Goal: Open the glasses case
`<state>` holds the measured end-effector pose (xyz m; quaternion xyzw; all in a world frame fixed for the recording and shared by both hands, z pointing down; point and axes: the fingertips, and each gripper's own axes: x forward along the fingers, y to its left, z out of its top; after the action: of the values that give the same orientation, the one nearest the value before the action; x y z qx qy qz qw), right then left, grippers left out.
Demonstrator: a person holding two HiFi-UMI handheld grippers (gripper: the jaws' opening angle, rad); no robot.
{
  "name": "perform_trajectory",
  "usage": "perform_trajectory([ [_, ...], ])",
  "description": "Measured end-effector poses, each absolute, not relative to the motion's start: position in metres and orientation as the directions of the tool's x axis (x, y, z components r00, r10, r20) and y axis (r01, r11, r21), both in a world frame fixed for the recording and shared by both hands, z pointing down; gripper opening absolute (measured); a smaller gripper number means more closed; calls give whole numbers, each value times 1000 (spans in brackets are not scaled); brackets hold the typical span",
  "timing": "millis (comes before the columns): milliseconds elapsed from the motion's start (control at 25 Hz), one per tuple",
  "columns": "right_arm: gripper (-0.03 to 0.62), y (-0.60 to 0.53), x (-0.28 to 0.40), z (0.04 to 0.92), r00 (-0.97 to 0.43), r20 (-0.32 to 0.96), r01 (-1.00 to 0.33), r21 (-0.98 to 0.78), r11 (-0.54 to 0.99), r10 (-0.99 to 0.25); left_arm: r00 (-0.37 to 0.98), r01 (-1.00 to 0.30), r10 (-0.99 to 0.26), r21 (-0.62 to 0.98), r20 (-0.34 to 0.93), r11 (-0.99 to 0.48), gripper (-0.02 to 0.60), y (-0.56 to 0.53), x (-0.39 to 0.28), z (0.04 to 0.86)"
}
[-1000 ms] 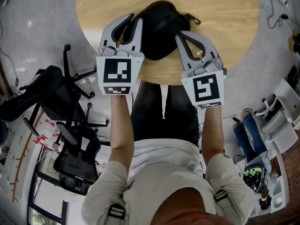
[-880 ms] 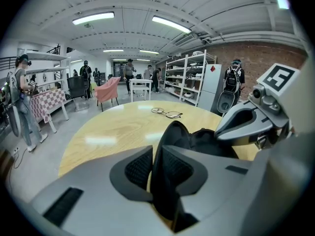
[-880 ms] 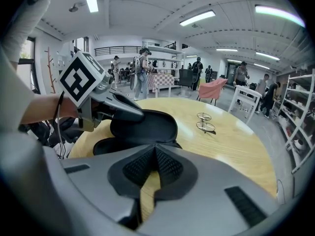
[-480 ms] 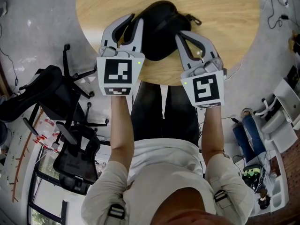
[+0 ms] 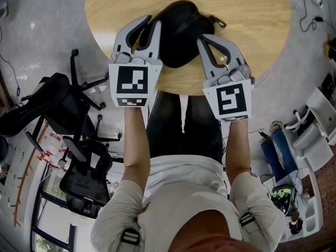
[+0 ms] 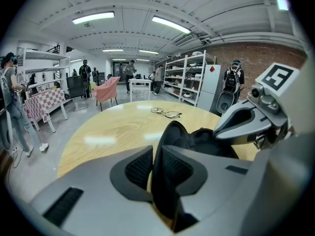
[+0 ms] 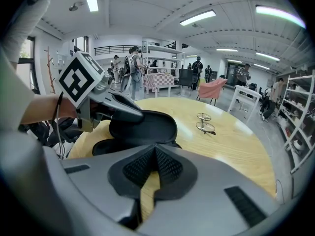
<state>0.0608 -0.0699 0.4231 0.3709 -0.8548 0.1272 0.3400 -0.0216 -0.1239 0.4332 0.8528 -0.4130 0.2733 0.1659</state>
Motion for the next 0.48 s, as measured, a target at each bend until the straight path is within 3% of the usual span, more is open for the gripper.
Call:
perform_trajectory([
  [480, 18, -73, 62, 421, -487, 653, -753, 22, 657, -580, 512, -794, -612, 61, 603, -605, 67, -122, -22, 435],
])
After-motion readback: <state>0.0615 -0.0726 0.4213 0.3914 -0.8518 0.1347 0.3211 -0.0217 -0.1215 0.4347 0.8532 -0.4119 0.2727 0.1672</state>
